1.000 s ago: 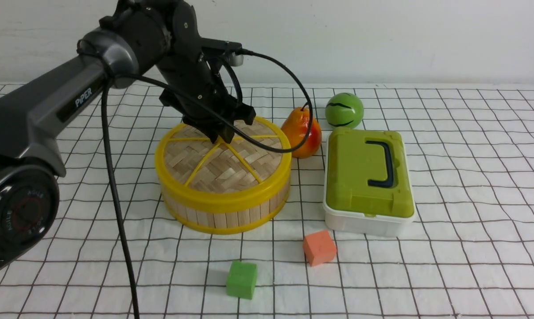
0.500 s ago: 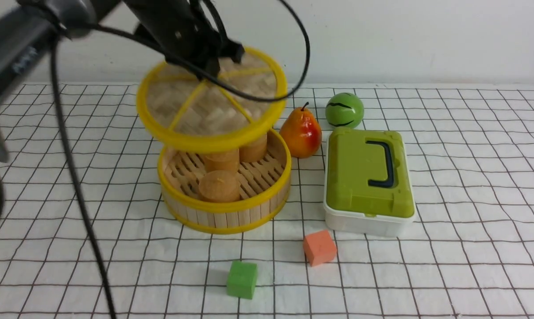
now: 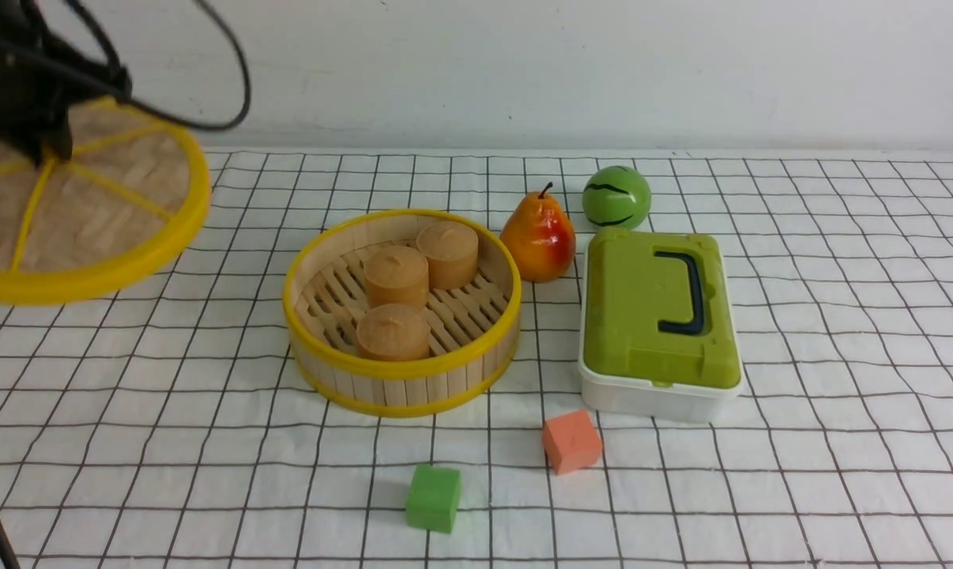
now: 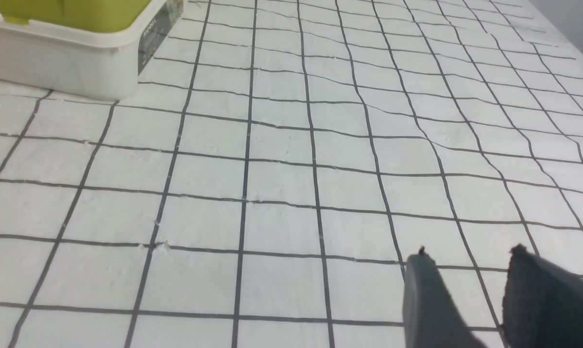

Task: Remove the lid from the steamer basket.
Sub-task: Use the left arm to place the steamer lid on the table

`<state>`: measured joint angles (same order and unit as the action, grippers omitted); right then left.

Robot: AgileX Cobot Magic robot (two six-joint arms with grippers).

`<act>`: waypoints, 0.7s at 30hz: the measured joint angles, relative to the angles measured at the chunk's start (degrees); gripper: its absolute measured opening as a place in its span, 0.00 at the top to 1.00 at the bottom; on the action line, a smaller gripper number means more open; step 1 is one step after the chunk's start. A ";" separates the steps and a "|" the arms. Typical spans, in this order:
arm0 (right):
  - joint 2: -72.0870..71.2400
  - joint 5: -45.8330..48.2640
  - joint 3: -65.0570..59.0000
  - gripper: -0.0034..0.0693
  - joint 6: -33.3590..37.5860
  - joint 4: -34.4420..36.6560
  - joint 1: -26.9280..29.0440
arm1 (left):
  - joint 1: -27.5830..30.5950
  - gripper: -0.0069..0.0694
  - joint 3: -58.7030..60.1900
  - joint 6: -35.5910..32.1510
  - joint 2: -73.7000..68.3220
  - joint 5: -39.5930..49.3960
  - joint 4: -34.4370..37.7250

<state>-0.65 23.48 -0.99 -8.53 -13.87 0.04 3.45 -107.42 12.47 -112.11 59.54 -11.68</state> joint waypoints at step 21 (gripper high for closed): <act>0.00 0.00 0.00 0.62 0.00 0.00 0.00 | -5.08 0.52 8.38 3.50 -7.30 -8.33 -0.01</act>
<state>-0.65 23.48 -0.99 -8.53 -13.87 0.04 -1.63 -99.04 15.97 -119.40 51.21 -11.69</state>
